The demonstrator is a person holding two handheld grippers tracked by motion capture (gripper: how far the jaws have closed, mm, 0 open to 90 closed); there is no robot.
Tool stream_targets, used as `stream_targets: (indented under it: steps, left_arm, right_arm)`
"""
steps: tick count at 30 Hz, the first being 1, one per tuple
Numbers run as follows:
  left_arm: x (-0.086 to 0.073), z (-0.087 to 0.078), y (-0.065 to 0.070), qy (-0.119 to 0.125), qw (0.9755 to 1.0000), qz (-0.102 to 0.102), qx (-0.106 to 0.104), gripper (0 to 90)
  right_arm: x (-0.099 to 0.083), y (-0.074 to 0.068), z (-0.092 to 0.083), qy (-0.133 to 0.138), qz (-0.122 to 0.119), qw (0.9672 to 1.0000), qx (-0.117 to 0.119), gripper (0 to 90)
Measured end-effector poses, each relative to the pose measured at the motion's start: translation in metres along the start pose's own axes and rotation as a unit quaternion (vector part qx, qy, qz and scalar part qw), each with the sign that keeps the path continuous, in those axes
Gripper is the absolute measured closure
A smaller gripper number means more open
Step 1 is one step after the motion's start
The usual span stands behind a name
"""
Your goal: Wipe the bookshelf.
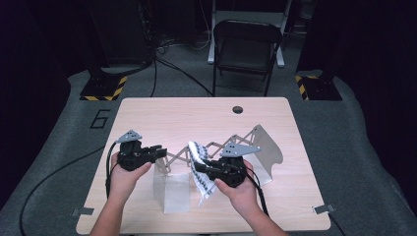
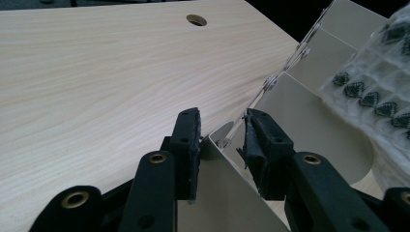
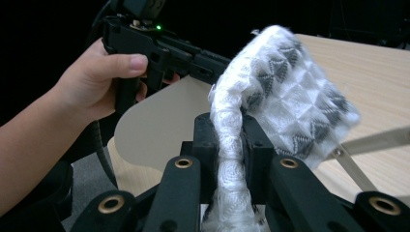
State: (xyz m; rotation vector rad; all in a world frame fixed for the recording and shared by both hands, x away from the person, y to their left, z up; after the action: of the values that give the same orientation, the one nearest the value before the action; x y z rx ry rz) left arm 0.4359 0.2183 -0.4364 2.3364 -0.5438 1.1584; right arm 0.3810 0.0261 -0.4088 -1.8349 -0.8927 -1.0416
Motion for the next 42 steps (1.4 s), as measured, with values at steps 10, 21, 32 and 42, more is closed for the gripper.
stream_targets:
  steps: [10,21,32,42]
  left_arm:
    - [0.002,0.001,0.001,-0.004,1.0,0.004,-0.001,64.5]
    - [0.001,0.004,0.002,-0.007,1.0,0.001,-0.004,62.0]
    - [0.0,0.007,0.003,-0.008,0.9999,0.008,0.003,61.6]
    - [0.0,0.01,0.004,-0.007,0.9999,0.007,0.006,65.5]
  right_arm:
    - [-0.013,-0.003,0.019,-0.051,-0.102,0.9891,-0.093,78.7]
    - [-0.022,0.018,0.021,-0.072,-0.107,0.9804,-0.149,76.6]
    - [-0.023,0.031,0.029,-0.069,-0.086,0.9775,-0.18,63.8]
    - [-0.031,0.044,0.043,-0.103,-0.093,0.9677,-0.211,66.2]
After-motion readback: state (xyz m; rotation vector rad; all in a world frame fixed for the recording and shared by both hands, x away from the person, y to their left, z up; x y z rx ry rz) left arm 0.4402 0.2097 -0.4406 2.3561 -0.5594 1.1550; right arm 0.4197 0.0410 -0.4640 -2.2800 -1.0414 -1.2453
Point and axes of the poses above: each handheld gripper's, and its own axes: z roughly forward along the jaws, x roughly out of its top, y roughly to its right, the point moved 8 cm from there along z, roughly forward along the jaws, and after that the axes turned 5 degrees about x, right-handed, at the moved point
